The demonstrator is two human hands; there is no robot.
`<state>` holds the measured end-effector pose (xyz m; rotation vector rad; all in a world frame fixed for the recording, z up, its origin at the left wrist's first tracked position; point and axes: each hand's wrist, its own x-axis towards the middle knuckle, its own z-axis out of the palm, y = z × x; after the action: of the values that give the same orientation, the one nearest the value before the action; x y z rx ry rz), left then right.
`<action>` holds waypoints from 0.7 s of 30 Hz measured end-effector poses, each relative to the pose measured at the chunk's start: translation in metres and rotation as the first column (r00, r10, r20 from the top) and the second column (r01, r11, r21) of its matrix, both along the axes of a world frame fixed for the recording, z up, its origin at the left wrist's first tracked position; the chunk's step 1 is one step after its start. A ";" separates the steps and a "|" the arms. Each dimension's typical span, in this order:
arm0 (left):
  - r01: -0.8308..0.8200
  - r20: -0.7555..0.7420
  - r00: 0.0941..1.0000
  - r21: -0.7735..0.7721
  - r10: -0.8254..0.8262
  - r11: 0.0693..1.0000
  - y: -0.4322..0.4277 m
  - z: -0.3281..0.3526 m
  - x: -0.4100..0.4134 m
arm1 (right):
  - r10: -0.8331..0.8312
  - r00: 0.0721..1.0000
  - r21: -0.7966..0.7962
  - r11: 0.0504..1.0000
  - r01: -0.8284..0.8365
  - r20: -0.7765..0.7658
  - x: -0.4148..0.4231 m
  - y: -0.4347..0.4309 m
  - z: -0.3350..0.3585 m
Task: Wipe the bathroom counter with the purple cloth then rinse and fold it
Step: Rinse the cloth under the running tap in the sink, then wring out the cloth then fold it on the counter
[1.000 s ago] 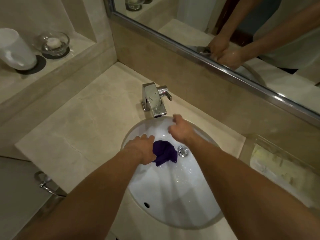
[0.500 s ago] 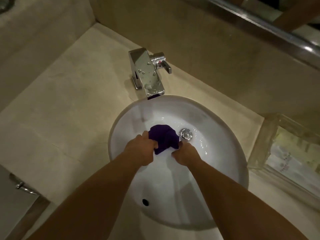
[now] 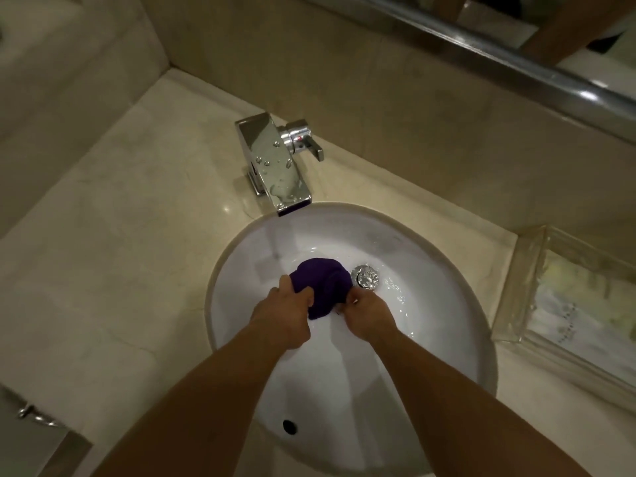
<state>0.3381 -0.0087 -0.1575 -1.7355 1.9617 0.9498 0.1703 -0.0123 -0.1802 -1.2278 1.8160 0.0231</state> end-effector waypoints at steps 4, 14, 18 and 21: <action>0.043 0.027 0.999 -0.023 -0.043 0.999 0.005 0.022 -0.008 | 0.104 0.994 0.009 0.995 -0.104 0.018 0.003 -0.002 0.029; 0.039 -0.017 0.999 -0.093 -0.041 0.995 0.011 0.109 -0.038 | 0.306 0.950 -0.039 0.952 -0.305 0.055 -0.010 -0.005 0.147; 0.002 -0.032 0.999 -0.245 -0.010 0.970 0.012 0.140 -0.041 | 0.292 0.954 -0.083 0.954 -0.287 0.068 -0.012 -0.012 0.195; -0.034 -0.070 0.997 -0.333 0.012 0.942 0.009 0.159 -0.032 | 0.234 0.967 -0.135 0.966 -0.220 0.099 -0.007 -0.011 0.222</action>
<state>0.3065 0.0005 0.0010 -1.9287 2.2574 0.7207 0.1634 -0.0236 0.0421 -1.4902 1.5895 -0.0299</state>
